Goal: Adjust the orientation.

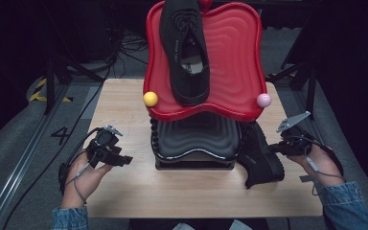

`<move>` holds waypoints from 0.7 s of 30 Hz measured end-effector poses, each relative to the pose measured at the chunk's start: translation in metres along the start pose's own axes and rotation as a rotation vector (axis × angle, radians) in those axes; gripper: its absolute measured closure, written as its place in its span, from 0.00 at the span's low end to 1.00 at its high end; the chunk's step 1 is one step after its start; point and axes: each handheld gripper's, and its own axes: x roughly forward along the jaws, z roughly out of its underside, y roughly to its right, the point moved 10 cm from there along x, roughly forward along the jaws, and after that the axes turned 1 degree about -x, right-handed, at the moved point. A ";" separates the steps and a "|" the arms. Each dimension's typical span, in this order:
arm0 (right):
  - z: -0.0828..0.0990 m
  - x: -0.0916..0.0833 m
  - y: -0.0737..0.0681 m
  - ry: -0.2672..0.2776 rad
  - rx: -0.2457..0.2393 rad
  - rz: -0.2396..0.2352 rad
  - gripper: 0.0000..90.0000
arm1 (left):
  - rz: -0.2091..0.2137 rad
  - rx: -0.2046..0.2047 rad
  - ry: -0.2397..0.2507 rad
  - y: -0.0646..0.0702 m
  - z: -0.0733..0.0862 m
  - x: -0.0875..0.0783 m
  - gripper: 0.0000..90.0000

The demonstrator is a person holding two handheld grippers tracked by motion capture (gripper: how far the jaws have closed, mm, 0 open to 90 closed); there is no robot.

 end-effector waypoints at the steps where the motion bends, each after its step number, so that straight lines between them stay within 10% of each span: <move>1: -0.001 0.002 -0.001 -0.003 -0.005 -0.003 1.00 | 0.001 0.000 -0.002 0.000 0.000 0.000 0.45; 21: 0.007 0.005 0.007 -0.074 -0.027 0.004 1.00 | 0.016 -0.014 -0.022 0.001 0.004 0.005 0.45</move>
